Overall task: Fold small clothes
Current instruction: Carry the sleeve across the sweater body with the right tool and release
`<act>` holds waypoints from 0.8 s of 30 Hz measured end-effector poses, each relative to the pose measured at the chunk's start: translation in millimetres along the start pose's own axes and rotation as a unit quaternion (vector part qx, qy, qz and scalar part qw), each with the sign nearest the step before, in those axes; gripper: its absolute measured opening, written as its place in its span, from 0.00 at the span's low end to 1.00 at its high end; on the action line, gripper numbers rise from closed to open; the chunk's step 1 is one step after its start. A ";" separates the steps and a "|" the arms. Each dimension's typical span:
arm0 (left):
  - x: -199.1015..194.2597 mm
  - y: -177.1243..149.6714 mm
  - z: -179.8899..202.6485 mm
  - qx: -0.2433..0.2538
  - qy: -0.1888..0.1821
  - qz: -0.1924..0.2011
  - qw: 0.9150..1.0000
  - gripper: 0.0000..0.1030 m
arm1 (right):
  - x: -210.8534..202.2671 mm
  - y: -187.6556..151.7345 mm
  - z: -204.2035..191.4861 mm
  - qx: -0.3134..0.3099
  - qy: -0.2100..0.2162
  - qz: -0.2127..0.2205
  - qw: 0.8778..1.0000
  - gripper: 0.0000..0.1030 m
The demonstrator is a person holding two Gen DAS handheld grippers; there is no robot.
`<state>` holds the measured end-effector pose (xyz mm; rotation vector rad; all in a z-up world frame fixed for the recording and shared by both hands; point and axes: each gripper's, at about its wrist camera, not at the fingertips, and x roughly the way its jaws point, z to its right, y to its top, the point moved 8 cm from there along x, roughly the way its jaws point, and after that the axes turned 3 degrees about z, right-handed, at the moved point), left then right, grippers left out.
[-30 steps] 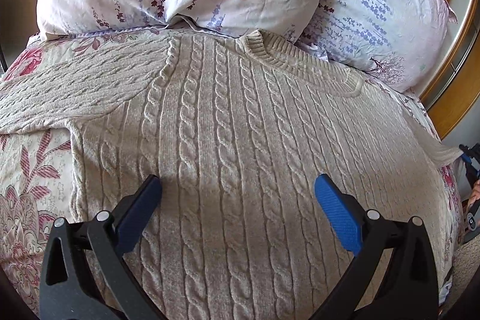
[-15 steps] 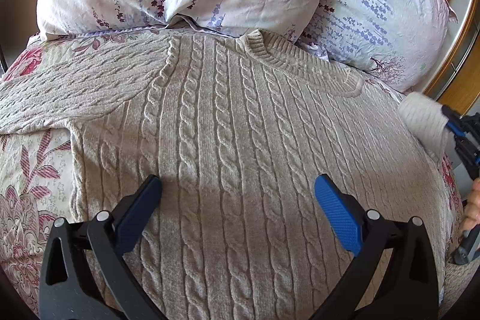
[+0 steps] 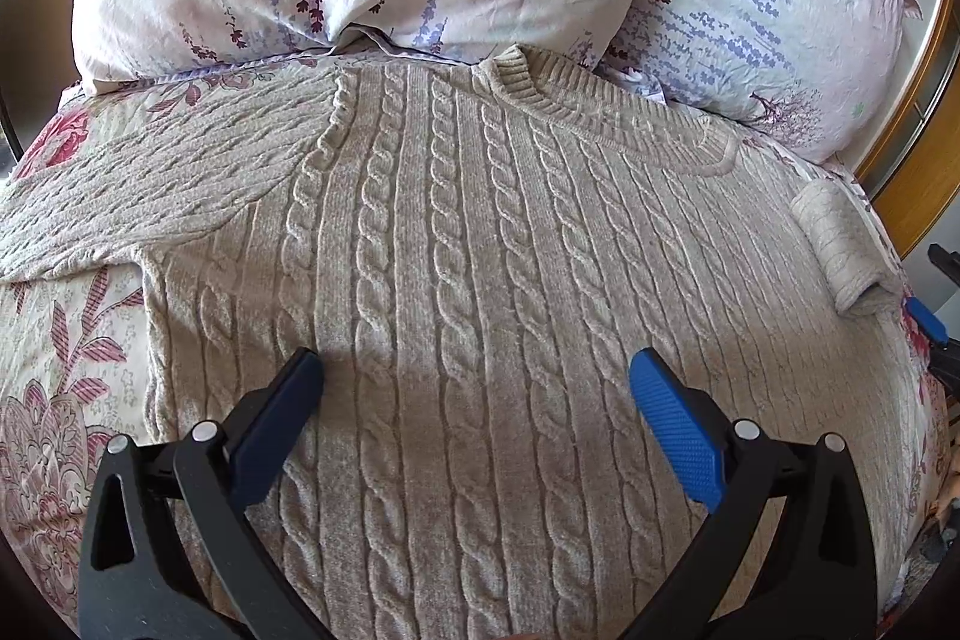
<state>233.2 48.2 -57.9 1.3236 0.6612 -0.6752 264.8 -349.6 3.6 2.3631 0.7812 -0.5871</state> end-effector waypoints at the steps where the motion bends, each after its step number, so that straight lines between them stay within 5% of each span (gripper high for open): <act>1: 1.5 -0.7 1.2 0.009 0.009 -0.004 1.000 0.98 | -0.8 7.0 12.1 0.024 -0.012 0.006 1.000 0.61; 6: 5.4 -3.1 3.8 0.041 0.038 -0.017 0.998 0.98 | 9.1 20.7 61.7 0.129 -0.042 0.010 0.991 0.54; 10: 5.8 -2.7 4.8 0.040 0.036 -0.017 0.998 0.98 | 14.0 35.3 74.5 0.143 -0.051 0.044 0.987 0.50; 14: 5.9 -2.9 4.5 0.040 0.036 -0.017 0.998 0.98 | 27.0 53.6 80.3 0.120 -0.088 0.060 0.987 0.10; 15: 5.9 -2.9 4.5 0.040 0.036 -0.017 0.998 0.98 | 28.9 57.2 77.0 0.106 -0.096 0.062 0.988 0.09; 18: 6.1 -3.1 4.7 0.040 0.036 -0.017 0.998 0.98 | 24.2 66.2 36.0 0.059 -0.066 0.082 0.993 0.09; 24: 5.2 -1.8 5.0 0.038 0.033 -0.016 0.999 0.98 | 24.0 44.3 -105.7 -0.059 0.081 0.075 0.992 0.09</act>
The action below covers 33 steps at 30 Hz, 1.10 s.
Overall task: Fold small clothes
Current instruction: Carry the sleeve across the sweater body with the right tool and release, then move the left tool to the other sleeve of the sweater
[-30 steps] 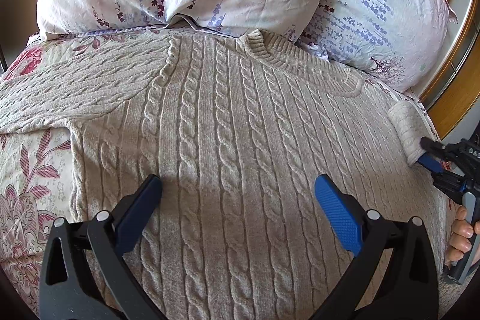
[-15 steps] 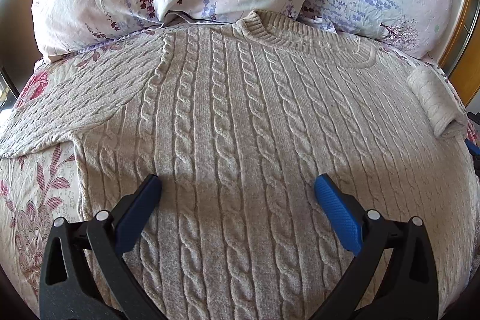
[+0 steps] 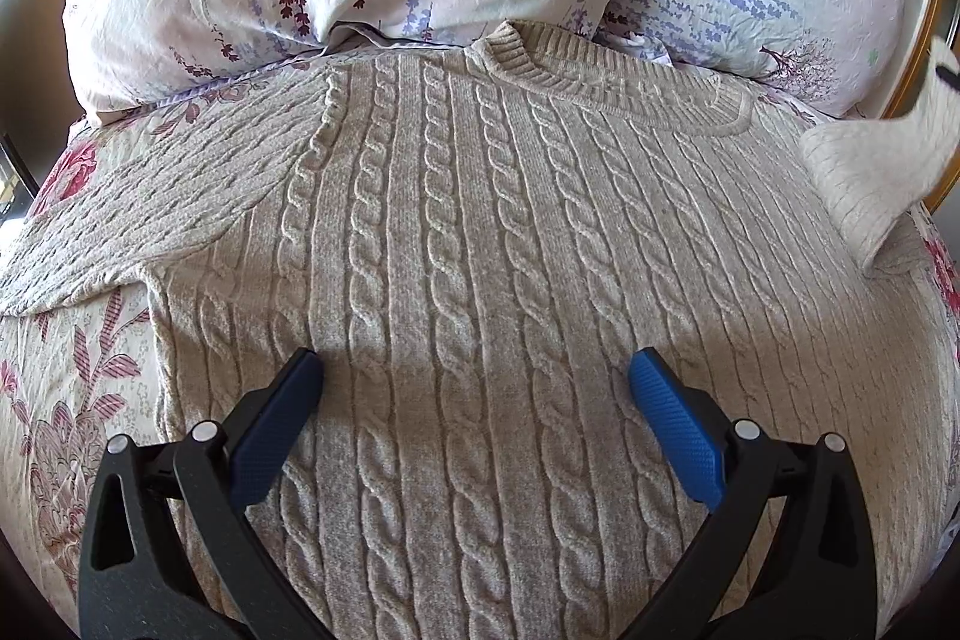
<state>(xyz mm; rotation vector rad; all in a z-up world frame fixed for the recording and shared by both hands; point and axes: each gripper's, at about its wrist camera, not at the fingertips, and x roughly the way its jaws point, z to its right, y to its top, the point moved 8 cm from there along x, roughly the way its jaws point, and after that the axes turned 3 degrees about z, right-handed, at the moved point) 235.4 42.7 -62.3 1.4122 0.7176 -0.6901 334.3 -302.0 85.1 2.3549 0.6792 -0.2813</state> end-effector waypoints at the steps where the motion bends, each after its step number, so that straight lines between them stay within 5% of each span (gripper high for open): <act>1: -0.3 0.8 -0.7 -0.002 -0.003 0.001 1.000 0.98 | 8.9 -9.4 -21.5 -0.014 0.023 -0.013 1.000 0.09; 4: -4.3 2.6 -3.9 -0.018 -0.022 0.008 1.000 0.98 | 44.3 -46.3 -72.9 -0.048 0.071 -0.061 0.994 0.09; 8: -16.3 6.7 -18.9 -0.078 -0.062 0.039 0.994 0.98 | 93.3 -113.2 -108.4 -0.087 0.078 -0.136 0.984 0.09; 16: -56.1 18.2 -85.5 -0.206 0.037 0.149 0.966 0.98 | 133.3 -199.8 -104.6 -0.109 0.049 -0.232 0.965 0.09; 23: -52.7 17.2 -102.7 -0.231 0.051 0.141 0.961 0.98 | 139.8 -238.4 -87.5 -0.127 0.001 -0.301 0.945 0.12; 25: -53.6 15.1 -104.2 -0.238 0.049 0.146 0.959 0.98 | 134.0 -239.7 -91.6 -0.134 0.011 -0.309 0.942 0.24; 27: -54.7 15.3 -106.8 -0.250 0.040 0.156 0.955 0.98 | 128.2 -236.0 -101.3 -0.126 0.029 -0.303 0.944 0.56; 30: -55.0 16.7 -108.0 -0.266 0.003 0.170 0.949 0.98 | 120.2 -224.5 -107.9 -0.120 0.041 -0.279 0.952 0.68; 33: -56.5 14.7 -110.5 -0.274 -0.051 0.174 0.944 0.98 | 128.6 -238.2 -102.2 -0.099 0.043 -0.327 0.939 0.75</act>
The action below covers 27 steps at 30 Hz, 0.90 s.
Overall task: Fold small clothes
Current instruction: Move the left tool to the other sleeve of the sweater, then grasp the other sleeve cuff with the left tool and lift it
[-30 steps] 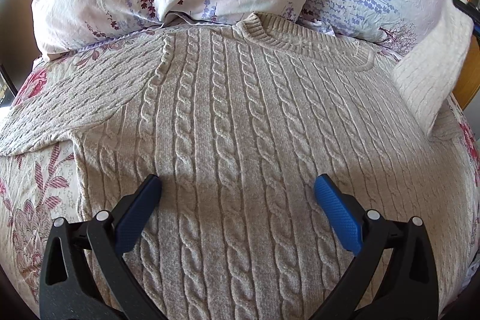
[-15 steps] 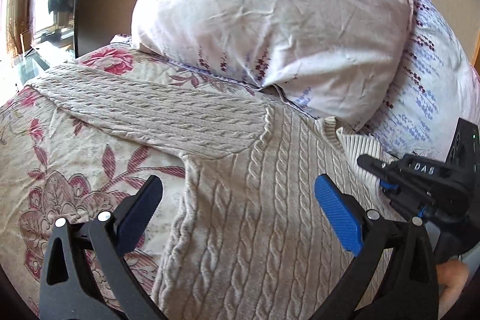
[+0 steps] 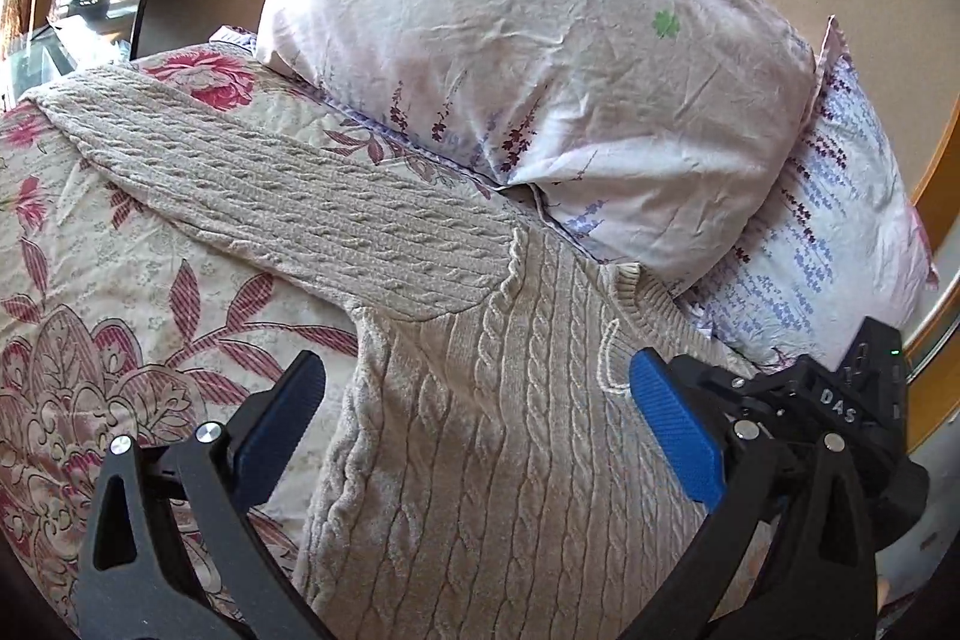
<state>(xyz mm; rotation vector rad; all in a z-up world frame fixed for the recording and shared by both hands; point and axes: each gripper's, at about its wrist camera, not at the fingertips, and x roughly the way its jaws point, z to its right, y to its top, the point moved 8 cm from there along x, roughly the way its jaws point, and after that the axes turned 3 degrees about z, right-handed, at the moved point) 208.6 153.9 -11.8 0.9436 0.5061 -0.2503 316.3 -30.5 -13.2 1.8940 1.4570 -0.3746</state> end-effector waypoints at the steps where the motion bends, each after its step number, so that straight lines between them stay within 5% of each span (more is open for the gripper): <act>1: -2.8 1.6 -4.3 -0.002 -0.002 -0.004 1.000 0.98 | -3.1 -0.2 -2.9 -0.014 -0.008 0.002 1.000 0.75; 5: -23.3 23.0 -35.2 0.022 -0.004 -0.004 1.000 0.98 | -29.8 -4.8 -7.6 -0.009 0.029 -0.018 0.999 0.75; 9: -42.7 62.9 -102.3 0.010 0.057 0.010 0.998 0.98 | -84.5 10.0 15.6 -0.014 0.037 0.029 0.999 0.83; 12: -45.2 82.0 -159.5 -0.069 0.073 -0.006 0.995 0.98 | -119.2 26.9 46.4 -0.003 0.032 0.080 0.996 0.84; 15: -40.6 88.1 -204.4 -0.177 0.063 -0.025 0.982 0.96 | -140.0 37.5 71.2 0.020 0.056 0.129 0.990 0.84; 18: -39.5 98.0 -219.3 -0.222 0.052 -0.006 0.974 0.96 | -140.6 38.1 81.5 0.031 0.097 0.163 0.981 0.84; 22: -27.8 104.1 -220.0 -0.261 0.033 -0.010 0.965 0.95 | -135.4 38.7 85.8 0.042 0.103 0.149 0.983 0.84; 27: -7.7 106.9 -217.4 -0.324 -0.016 -0.026 0.946 0.68 | -139.4 38.3 87.4 0.034 0.103 0.156 0.982 0.84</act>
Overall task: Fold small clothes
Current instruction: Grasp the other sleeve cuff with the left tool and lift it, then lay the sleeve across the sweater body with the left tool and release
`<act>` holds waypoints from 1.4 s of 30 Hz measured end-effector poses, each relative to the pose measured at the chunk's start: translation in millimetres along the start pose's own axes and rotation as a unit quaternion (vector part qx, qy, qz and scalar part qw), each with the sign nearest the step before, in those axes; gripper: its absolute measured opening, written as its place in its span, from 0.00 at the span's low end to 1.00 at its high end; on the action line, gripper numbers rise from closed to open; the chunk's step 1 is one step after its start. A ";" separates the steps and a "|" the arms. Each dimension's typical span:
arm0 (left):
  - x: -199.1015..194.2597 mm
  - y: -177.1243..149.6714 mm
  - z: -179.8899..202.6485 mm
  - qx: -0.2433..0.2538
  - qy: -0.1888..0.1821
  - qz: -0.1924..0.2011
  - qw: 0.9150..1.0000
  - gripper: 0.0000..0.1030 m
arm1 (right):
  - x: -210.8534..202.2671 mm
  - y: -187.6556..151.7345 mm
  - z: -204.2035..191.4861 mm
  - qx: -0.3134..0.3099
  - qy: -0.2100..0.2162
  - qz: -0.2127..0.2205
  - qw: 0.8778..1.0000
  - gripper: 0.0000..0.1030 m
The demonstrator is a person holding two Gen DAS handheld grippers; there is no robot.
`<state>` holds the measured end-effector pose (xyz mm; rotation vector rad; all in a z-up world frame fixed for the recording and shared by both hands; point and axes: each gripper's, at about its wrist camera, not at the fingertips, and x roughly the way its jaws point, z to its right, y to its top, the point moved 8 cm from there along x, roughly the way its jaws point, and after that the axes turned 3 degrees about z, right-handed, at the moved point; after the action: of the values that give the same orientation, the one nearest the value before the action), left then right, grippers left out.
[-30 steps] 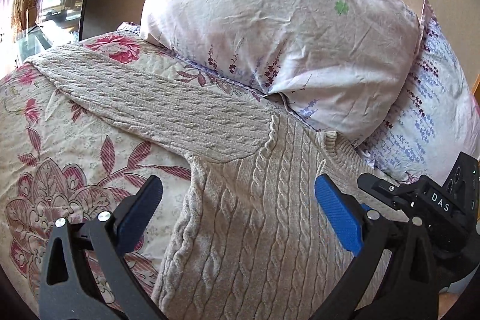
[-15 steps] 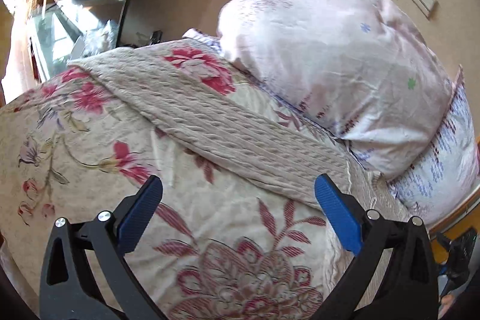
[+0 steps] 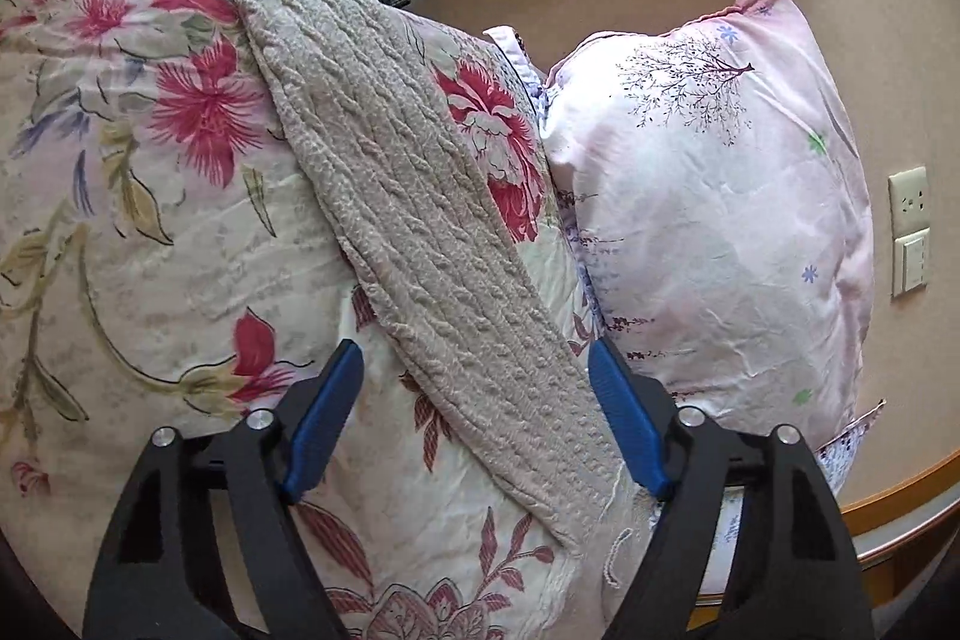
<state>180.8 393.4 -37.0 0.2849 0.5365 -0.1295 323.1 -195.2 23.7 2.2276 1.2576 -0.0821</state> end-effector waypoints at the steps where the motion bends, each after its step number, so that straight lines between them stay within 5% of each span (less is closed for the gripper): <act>1: 3.1 2.3 -0.7 -0.012 -0.004 0.000 1.000 0.65 | -2.8 0.0 0.8 0.004 0.001 0.000 1.000 0.84; 7: 7.6 25.6 -15.8 -0.077 -0.012 0.029 0.997 0.42 | -6.0 1.2 2.7 0.015 0.010 0.003 1.000 0.84; 13: 13.1 36.2 -31.0 -0.077 0.013 0.048 0.996 0.11 | -3.6 -1.8 -2.3 0.008 0.020 -0.004 1.000 0.84; 15: 13.9 36.1 -27.8 -0.073 0.017 0.050 0.996 0.08 | -3.8 -2.1 -4.6 0.004 0.023 -0.005 1.000 0.84; 18: 8.8 32.1 4.0 -0.024 -0.003 0.062 0.998 0.06 | -5.3 -1.7 -9.0 -0.007 0.027 -0.003 1.000 0.84; 22: 8.8 -2.5 84.9 0.082 -0.075 0.044 0.993 0.06 | -5.5 -1.9 -15.1 -0.022 0.031 -0.003 0.999 0.84; 25: 13.7 -54.9 150.6 0.167 -0.132 0.017 0.977 0.06 | -6.5 -1.8 -17.8 -0.035 0.027 0.000 0.999 0.84; 31: 43.8 -198.9 222.8 0.304 -0.199 -0.085 0.928 0.06 | -12.2 3.5 -15.4 -0.051 0.010 0.017 0.998 0.84; 37: 109.5 -321.5 184.8 0.402 -0.117 -0.210 0.884 0.07 | -14.4 4.9 -11.5 -0.065 -0.005 0.020 0.998 0.84; 40: 122.6 -350.4 159.3 0.467 -0.066 -0.242 0.848 0.12 | -12.6 3.6 -11.4 -0.075 -0.011 0.016 0.997 0.84; 42: 116.5 -353.4 156.6 0.498 -0.063 -0.232 0.834 0.21 | -11.3 2.1 -12.5 -0.086 -0.018 0.014 0.996 0.84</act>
<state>287.0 4.1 -51.5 1.1587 0.3548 -0.9132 315.7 -198.4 38.7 2.0861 1.1692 -0.0032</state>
